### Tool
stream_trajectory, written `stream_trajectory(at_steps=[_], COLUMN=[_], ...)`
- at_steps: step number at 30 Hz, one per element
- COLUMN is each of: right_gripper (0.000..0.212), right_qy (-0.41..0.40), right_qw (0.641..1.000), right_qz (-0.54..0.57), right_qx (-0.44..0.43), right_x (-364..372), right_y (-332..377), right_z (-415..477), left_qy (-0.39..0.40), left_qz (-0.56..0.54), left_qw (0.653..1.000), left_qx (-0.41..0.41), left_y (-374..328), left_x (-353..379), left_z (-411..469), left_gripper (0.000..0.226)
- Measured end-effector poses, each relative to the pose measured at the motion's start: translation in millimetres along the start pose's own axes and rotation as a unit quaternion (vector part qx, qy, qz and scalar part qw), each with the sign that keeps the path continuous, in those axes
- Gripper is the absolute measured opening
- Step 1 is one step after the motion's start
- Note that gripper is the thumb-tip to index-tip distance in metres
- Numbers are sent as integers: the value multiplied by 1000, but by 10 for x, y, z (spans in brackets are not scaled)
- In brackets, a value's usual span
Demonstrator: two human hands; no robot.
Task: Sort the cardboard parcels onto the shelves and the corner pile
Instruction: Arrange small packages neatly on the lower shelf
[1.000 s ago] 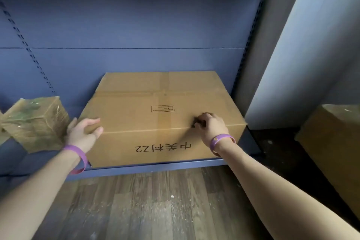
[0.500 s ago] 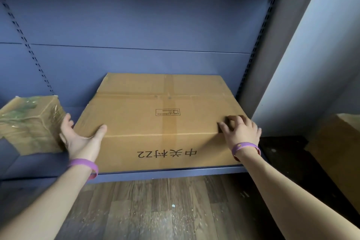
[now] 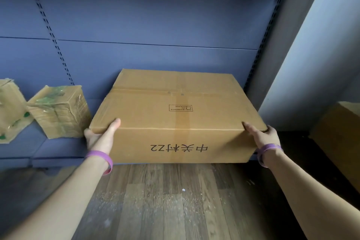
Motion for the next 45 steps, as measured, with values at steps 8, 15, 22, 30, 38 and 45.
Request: stream_trajectory(at_steps=[8,15,22,30,38,45], right_gripper=[74,54,65,40,38,43], right_qy=[-26,-64,-67,-161,-200,-194], right_qw=[996,991,993,979,972,976], right_qz=[86,121,100,124,118,95], right_qx=[15,0,-8,30,30,7], right_x=[-444,-631,-707,-879,-817,-712], right_y=[-249,-108,-36,-210,-383,-461], right_z=[-420,-706,-865,-1038,-1008,-900], left_qy=[-16,-31,-13,75,94,90], left_qz=[-27,-27,13,63,39,-42], left_qw=[1000,999,1000,995,995,994], left_qx=[-2,6,24,37,-2,-45], left_y=[0,-361,-555,-356,-52,142], left_x=[-314,-336,-302,-173,-67,39], left_z=[-321,-438,-600,-624,-621,-799], left_gripper=[91,91,96,102,102,100])
Point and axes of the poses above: each hand's wrist, its own z-axis towards the middle knuckle, its own x-axis out of the palm, y = z × x, the point moved 4 cm from there along z, towards the middle knuckle, and after that the axes turned 9 degrees about x, right-handed, at the moved point
